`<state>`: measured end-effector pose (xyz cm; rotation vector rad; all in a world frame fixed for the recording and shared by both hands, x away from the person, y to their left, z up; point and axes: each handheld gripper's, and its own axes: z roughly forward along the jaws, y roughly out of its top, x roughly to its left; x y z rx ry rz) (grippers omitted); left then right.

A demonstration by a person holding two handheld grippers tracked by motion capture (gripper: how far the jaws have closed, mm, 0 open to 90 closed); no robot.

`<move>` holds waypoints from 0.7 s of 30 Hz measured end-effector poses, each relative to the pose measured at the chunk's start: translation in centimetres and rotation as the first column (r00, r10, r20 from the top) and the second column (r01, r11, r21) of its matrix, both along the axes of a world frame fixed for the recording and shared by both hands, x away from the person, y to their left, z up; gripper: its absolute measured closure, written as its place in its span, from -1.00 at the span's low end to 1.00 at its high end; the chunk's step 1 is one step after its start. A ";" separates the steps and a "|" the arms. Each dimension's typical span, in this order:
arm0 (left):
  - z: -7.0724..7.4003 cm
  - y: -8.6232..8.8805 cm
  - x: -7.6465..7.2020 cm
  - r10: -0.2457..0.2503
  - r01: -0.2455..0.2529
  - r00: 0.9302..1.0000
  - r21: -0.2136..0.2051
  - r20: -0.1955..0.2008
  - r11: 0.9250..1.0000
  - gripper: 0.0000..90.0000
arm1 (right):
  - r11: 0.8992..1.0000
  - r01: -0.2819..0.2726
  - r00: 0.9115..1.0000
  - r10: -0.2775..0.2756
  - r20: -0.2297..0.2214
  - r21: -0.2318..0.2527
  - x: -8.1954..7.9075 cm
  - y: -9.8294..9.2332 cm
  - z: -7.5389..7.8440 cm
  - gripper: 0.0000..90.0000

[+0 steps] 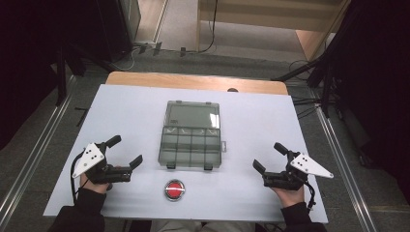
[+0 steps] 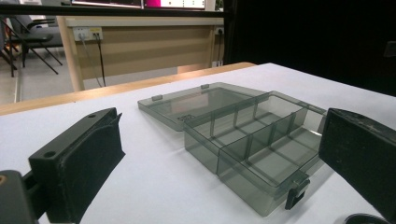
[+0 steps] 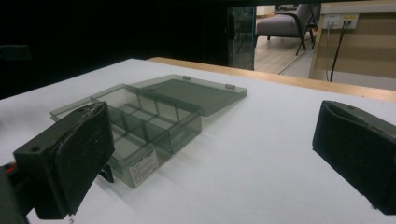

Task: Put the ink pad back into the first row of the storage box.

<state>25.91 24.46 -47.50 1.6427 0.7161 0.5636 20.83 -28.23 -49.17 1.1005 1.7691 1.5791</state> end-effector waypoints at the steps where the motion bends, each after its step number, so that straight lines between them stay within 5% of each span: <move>1: 0.0 0.0 0.0 0.000 0.000 1.000 0.000 0.000 1.000 -1.00 | 1.000 0.000 1.000 0.000 0.000 0.000 0.0 0.0 0.0 -1.00; 21: 0.0 -0.2 -0.1 -0.007 0.007 1.000 0.003 -0.002 1.000 -1.00 | 0.998 -0.044 0.999 0.043 -0.021 -0.038 -0.1 0.7 -0.2 -1.00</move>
